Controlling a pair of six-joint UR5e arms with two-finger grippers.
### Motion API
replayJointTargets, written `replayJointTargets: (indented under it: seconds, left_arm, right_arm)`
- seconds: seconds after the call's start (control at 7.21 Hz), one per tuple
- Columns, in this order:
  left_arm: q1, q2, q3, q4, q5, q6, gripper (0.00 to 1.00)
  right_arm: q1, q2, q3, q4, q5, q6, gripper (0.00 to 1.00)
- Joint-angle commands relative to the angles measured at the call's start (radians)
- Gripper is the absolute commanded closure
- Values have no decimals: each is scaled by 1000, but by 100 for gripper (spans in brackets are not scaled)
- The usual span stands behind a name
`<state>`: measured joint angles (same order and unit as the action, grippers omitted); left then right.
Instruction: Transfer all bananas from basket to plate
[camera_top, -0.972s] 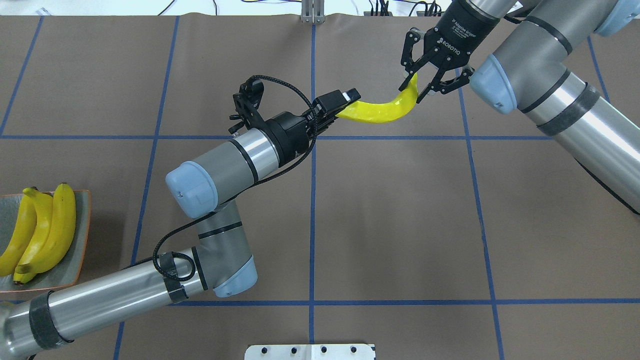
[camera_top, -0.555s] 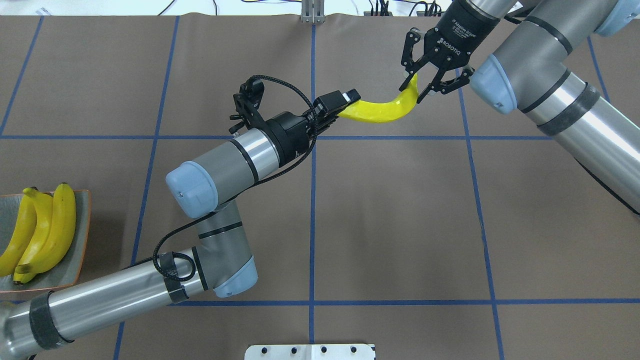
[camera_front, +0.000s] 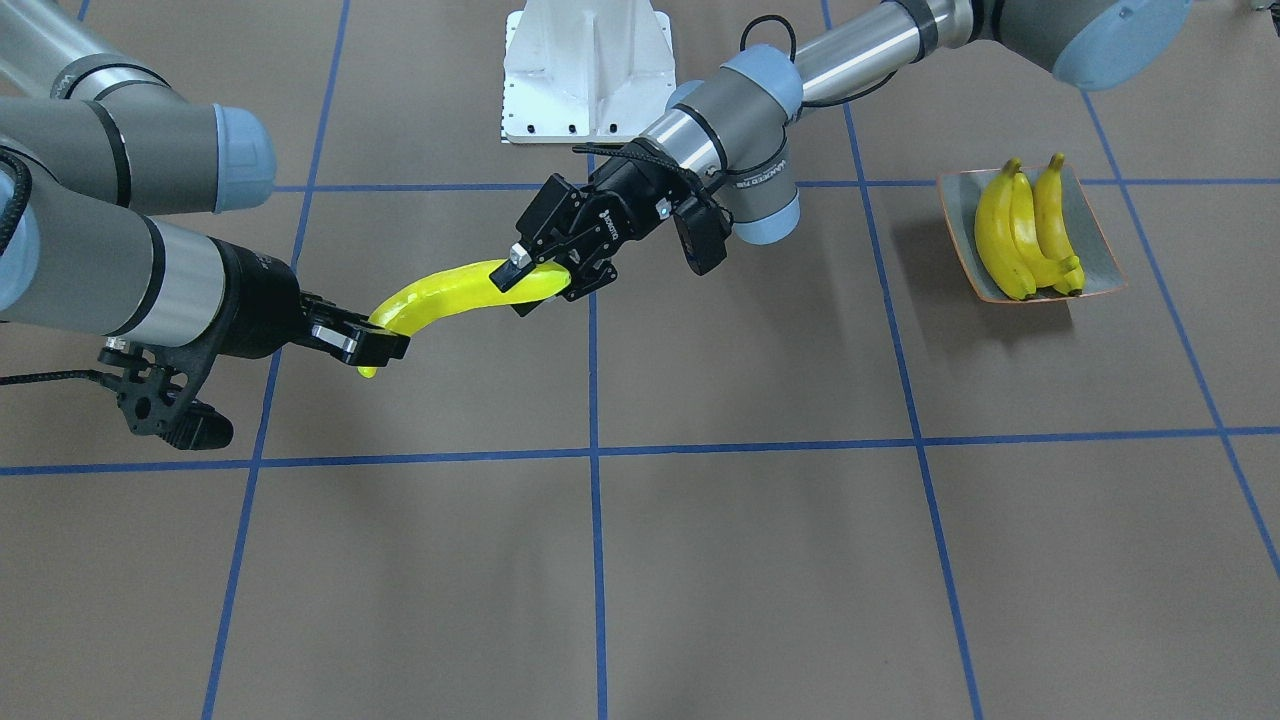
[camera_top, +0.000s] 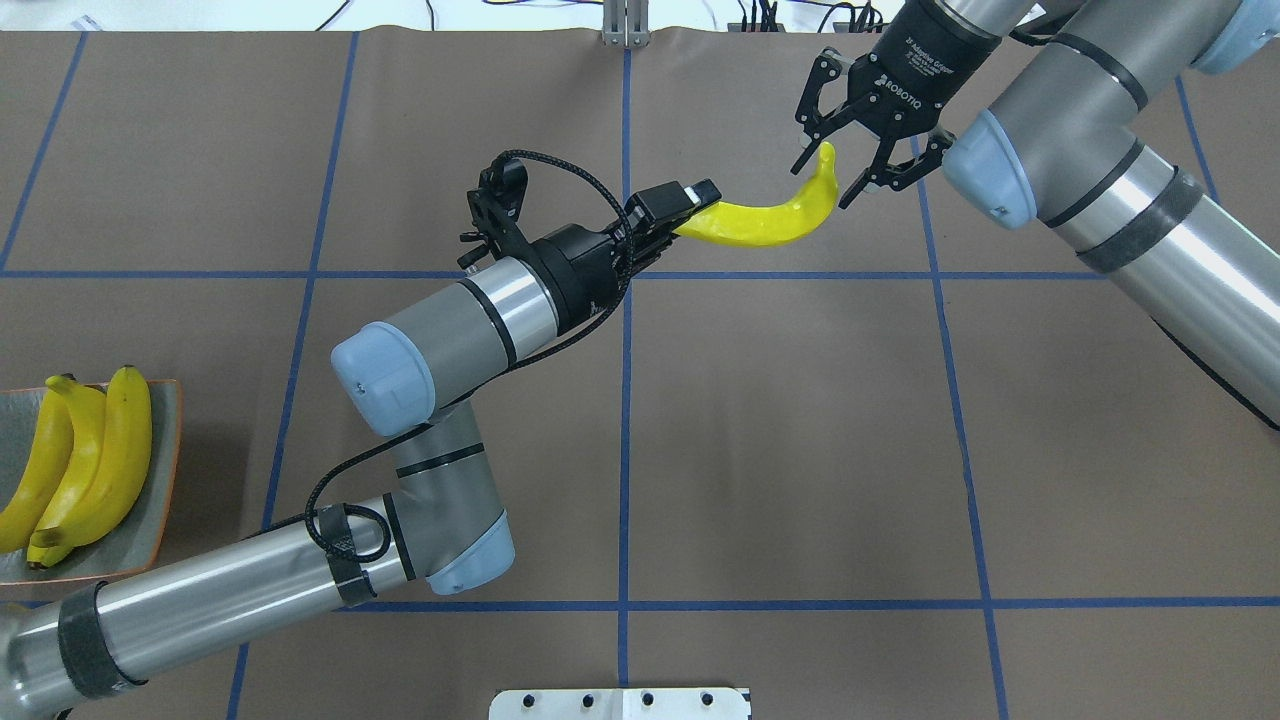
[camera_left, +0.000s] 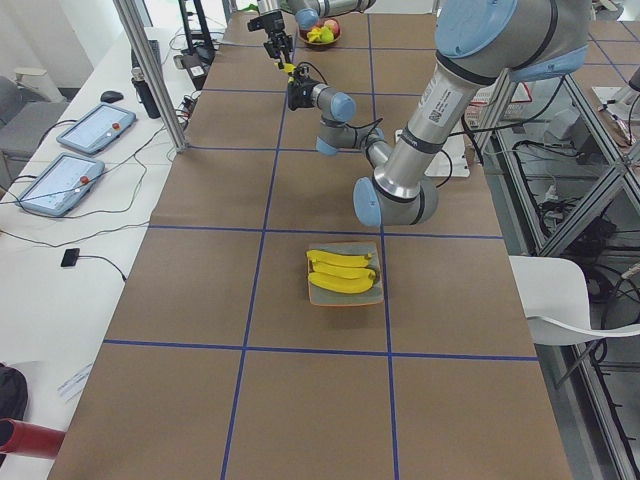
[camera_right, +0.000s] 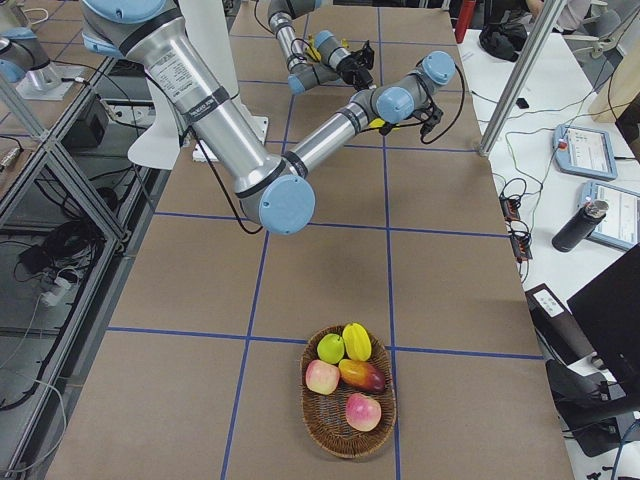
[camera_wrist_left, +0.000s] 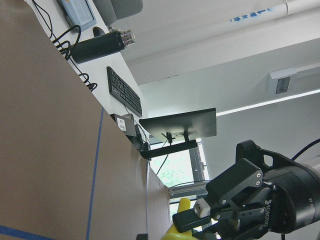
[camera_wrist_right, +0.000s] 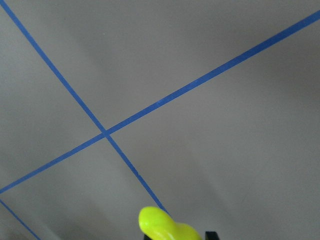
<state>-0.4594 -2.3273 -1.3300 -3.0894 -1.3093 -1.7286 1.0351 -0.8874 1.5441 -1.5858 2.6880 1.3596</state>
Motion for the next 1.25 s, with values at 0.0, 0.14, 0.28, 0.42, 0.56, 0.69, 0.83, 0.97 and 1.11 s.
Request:
replayJointTargets:
  seconds: [0.0,0.14,0.28,0.42,0.56,0.69,0.83,0.97,1.11]
  left_arm:
    - [-1,0,0,0,-2,-9,100]
    - [-1,0,0,0,-2,-9,100]
    - [-1,0,0,0,-2,-9,100]
    - [-2,3,0,2,-2,-9,100]
    - [-2,9,5,8,-2,-5,100]
    - [-2,22,3,14,1,4,100]
    - [-10,48,-1,18,5,7,100]
    - [-19,95,-20,26,7,8,100]
    - [-36,164,-81,44,7,15,100]
  right_arm:
    - [0,-4,1,13,-1,1,0]
    - [0,-4,1,13,-1,1,0]
    - [0,-1,1,13,-1,3,0]
    - [6,5,1,13,1,10,0]
    - [22,13,2,13,7,12,0]
    - [46,16,8,18,18,12,0]
    - [68,15,19,24,18,12,0]
    - [101,15,19,24,19,12,0]
    - [114,7,19,38,16,12,0]
